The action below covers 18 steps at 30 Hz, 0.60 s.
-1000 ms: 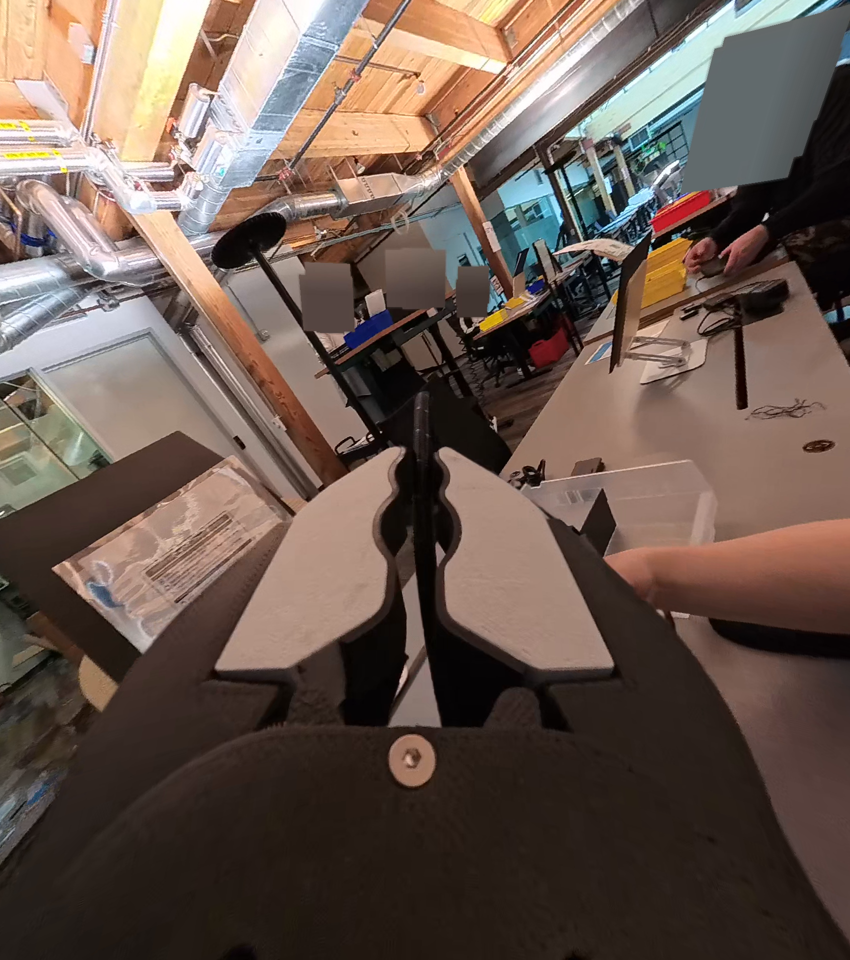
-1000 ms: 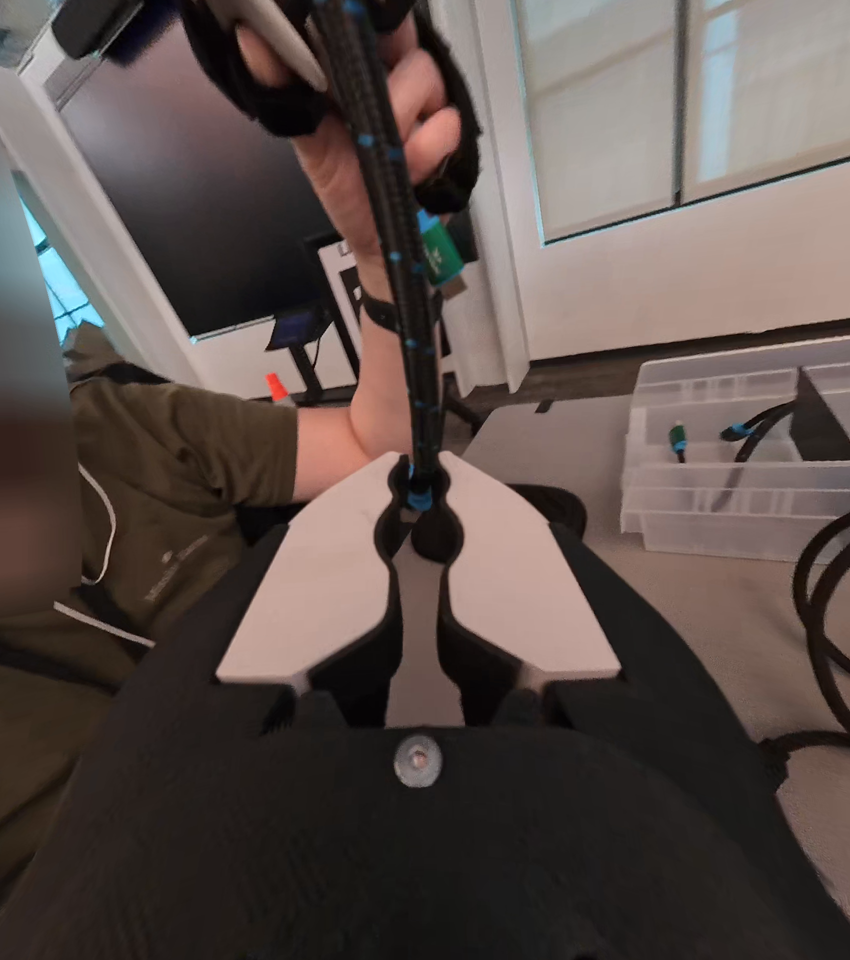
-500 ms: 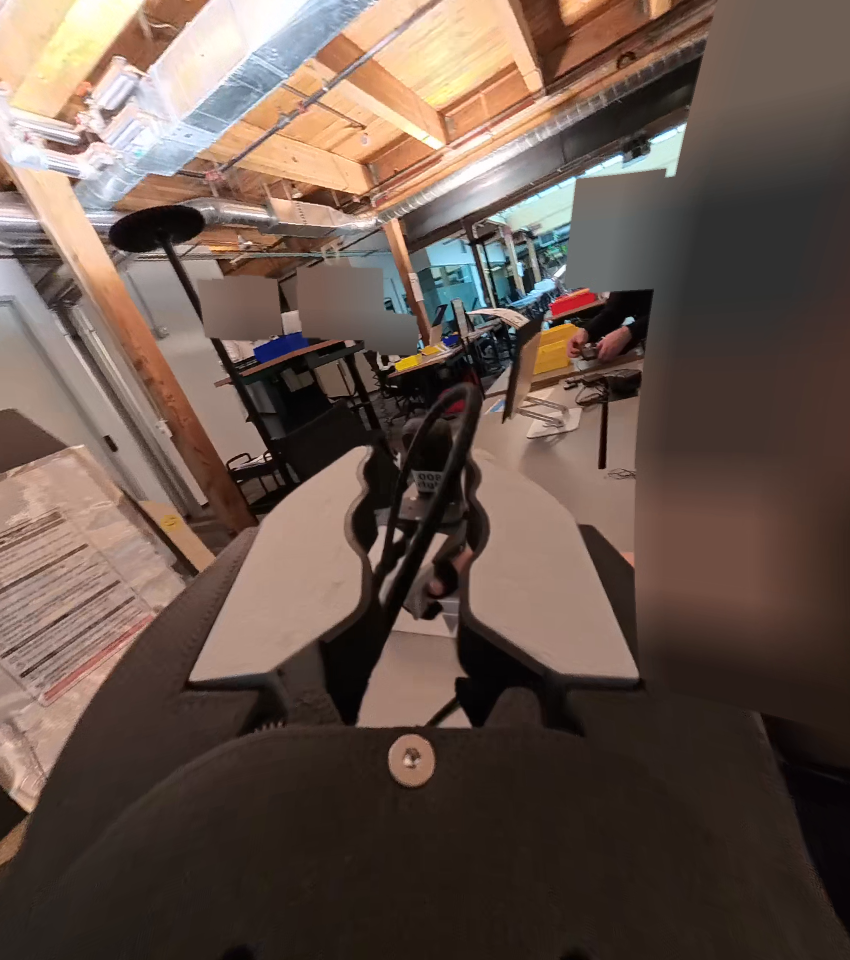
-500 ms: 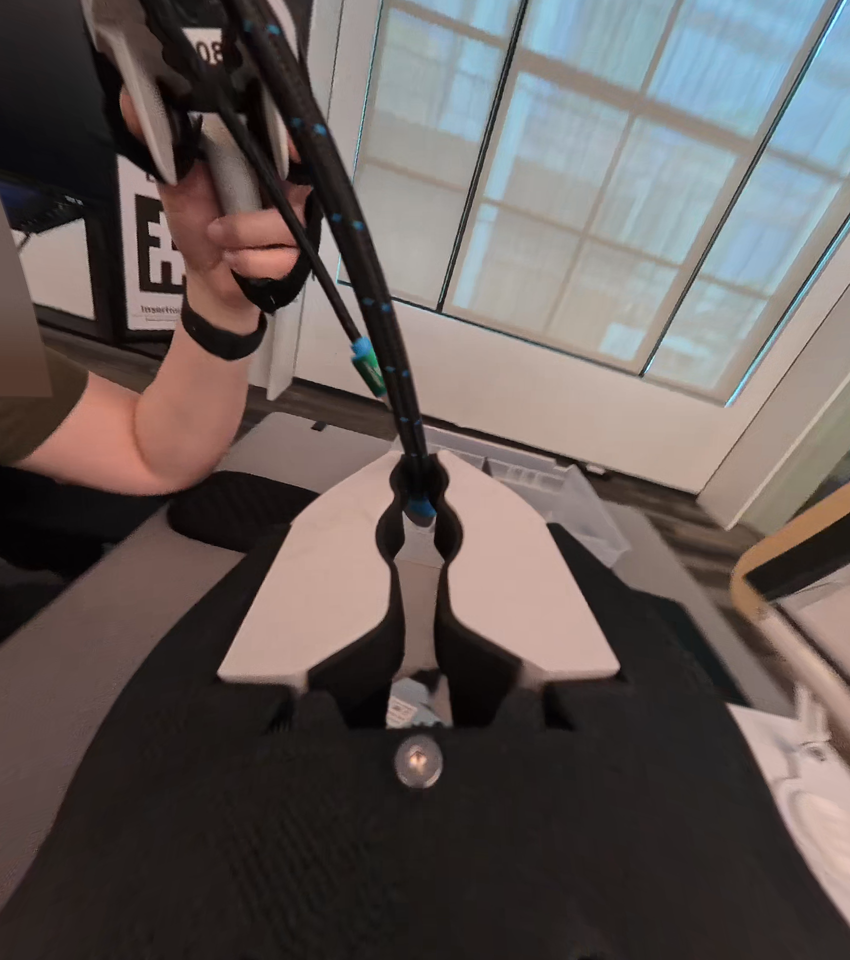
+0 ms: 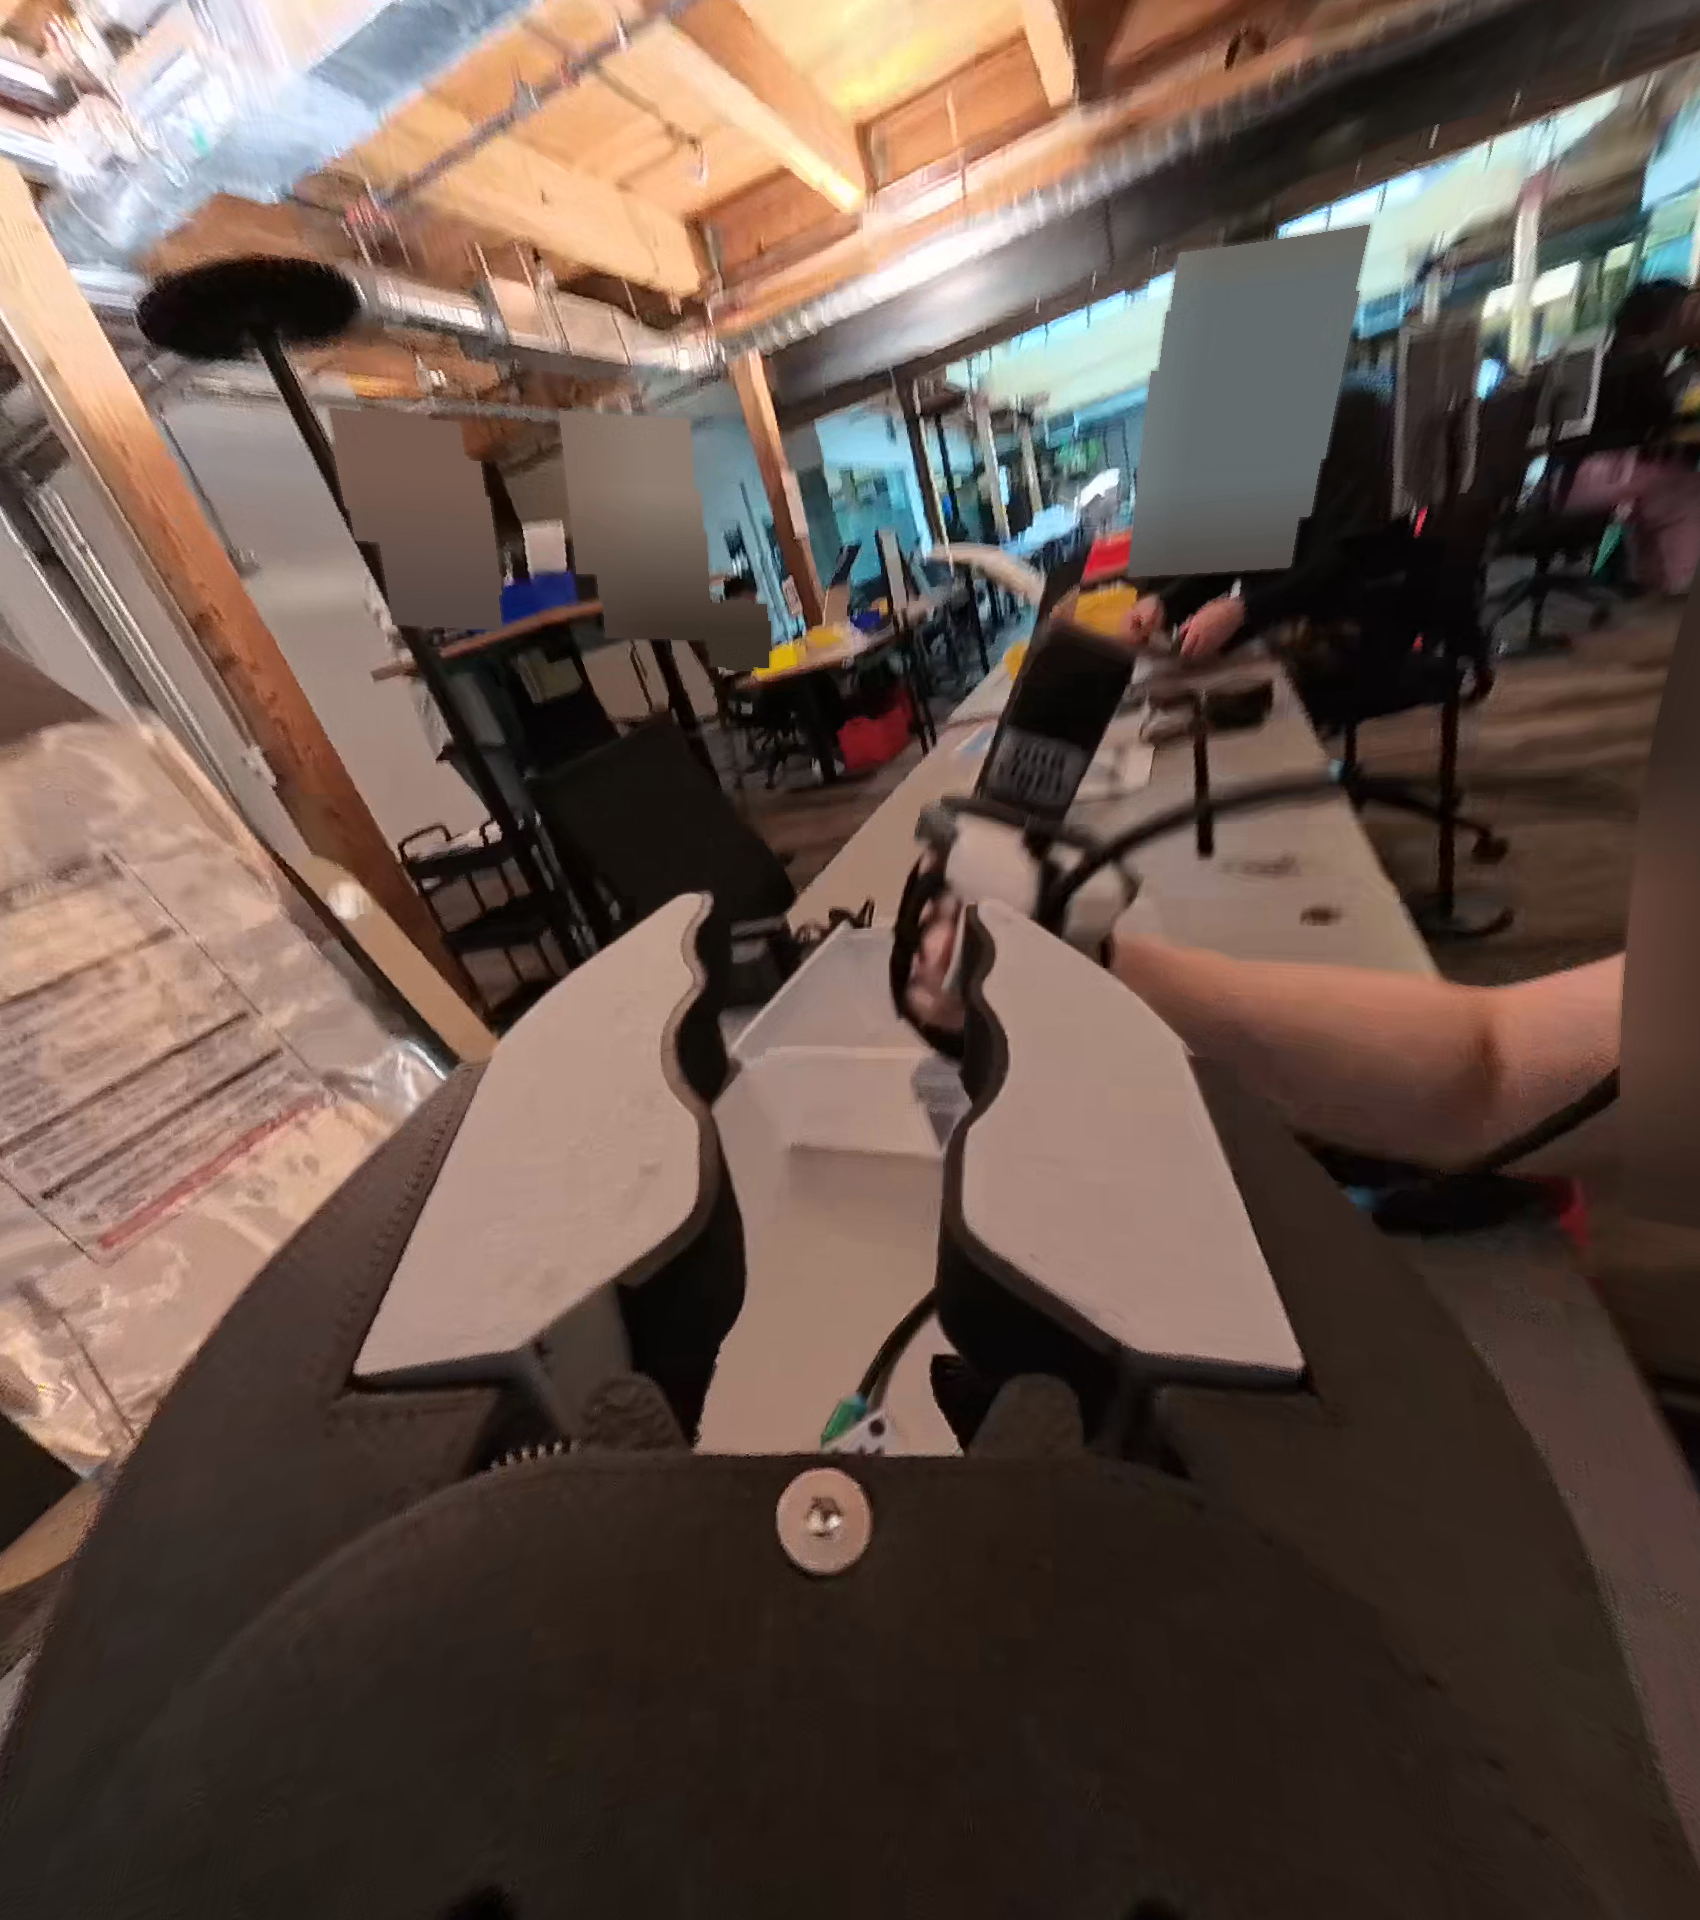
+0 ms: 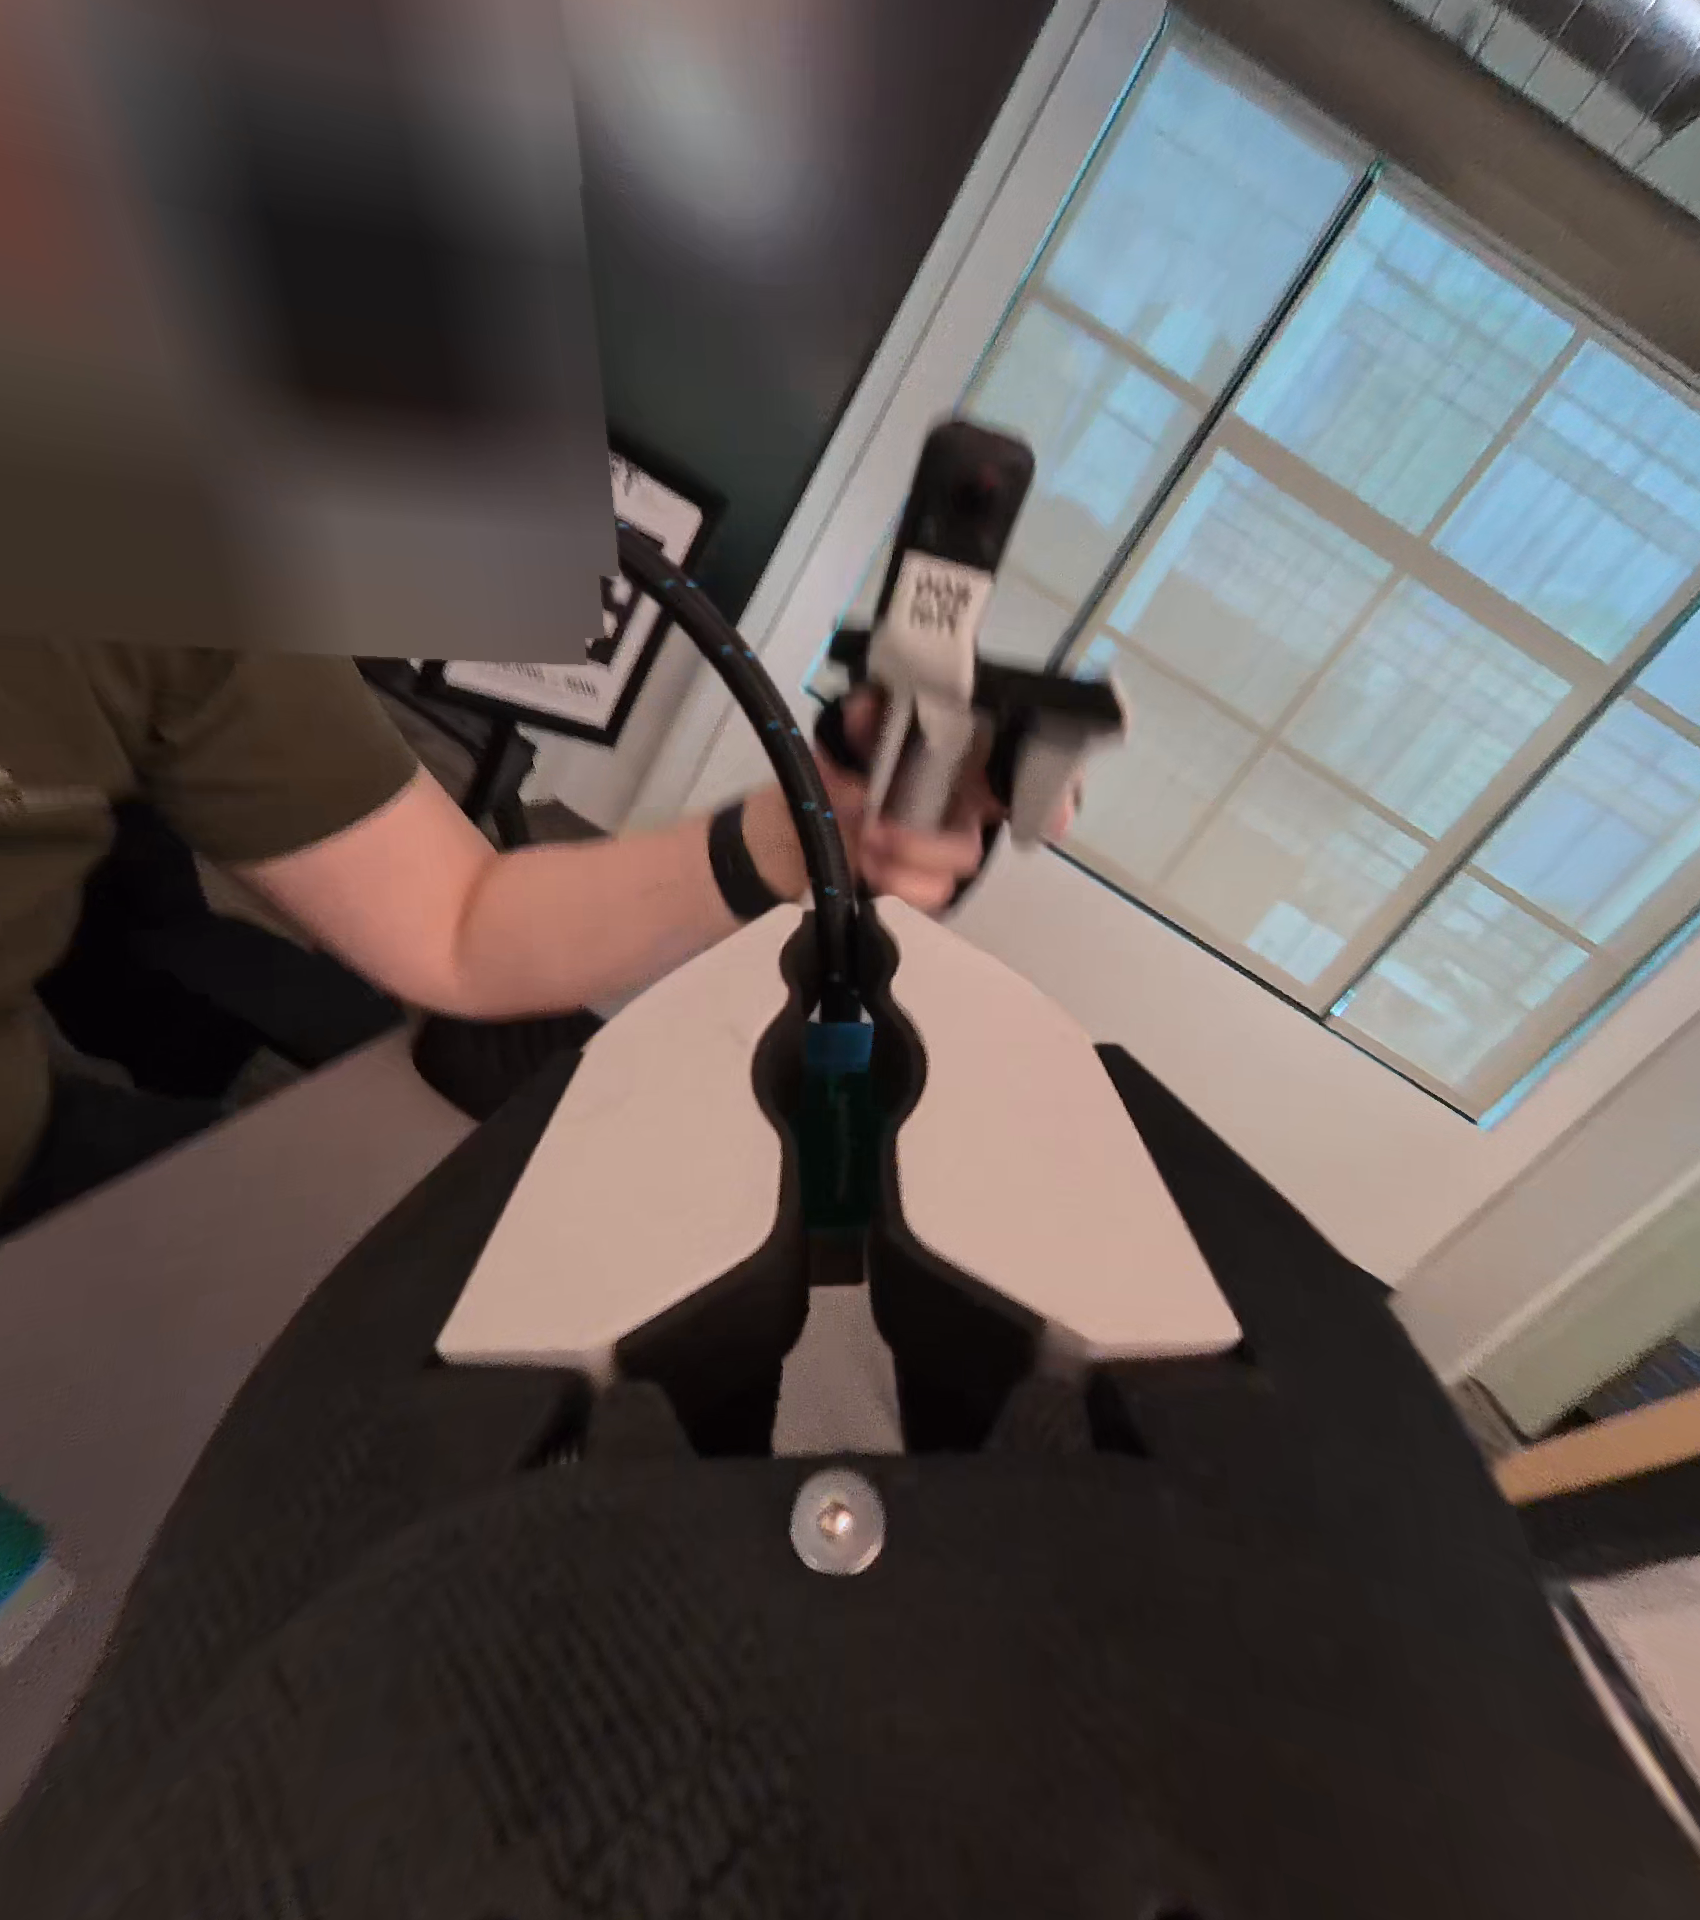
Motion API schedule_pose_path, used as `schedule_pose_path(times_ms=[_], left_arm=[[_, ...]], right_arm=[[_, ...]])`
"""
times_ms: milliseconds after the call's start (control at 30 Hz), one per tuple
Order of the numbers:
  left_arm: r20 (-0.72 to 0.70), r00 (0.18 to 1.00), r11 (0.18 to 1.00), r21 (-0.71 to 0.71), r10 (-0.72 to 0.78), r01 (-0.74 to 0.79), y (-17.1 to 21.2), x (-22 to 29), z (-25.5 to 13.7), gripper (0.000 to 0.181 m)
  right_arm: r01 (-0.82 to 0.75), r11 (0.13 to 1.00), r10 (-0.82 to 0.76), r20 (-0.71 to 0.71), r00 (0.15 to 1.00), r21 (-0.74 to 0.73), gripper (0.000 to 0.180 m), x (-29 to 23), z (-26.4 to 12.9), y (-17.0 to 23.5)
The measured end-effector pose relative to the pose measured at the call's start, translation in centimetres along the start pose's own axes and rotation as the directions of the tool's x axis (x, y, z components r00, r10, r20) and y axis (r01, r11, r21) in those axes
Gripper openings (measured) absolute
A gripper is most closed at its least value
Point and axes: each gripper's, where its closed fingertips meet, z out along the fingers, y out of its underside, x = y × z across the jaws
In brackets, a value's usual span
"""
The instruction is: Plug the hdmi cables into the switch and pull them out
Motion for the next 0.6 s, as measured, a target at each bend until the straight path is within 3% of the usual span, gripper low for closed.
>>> schedule_pose_path(times_ms=[167, 267, 467, 600], left_arm=[[-0.15, 0.989, 0.994, -0.106, 0.007, -0.023, 7.8, 2.7, 6.4, 0.05], [-0.164, 0.984, 0.987, -0.125, 0.077, -0.098, 10.2, 4.5, 8.6, 0.059], [-0.097, 0.99, 0.994, 0.041, 0.103, -0.1, 8.4, 5.5, 9.2, 0.056], [-0.112, 0.982, 0.986, 0.098, 0.149, -0.138, 7.4, 6.4, 8.7, 0.044]], right_arm=[[-0.09, 0.995, 0.091, -0.019, 0.996, 0.032, 0.007, 0.3, 0.9, -1.2], [-0.137, 0.99, 0.138, -0.021, 0.99, 0.012, 0.008, 0.2, 1.6, -1.4], [-0.199, 0.978, 0.198, -0.017, 0.98, -0.057, 0.007, -0.3, 2.8, -1.2], [-0.217, 0.974, 0.213, -0.056, 0.975, -0.065, 0.008, 0.2, 2.9, -1.1]])
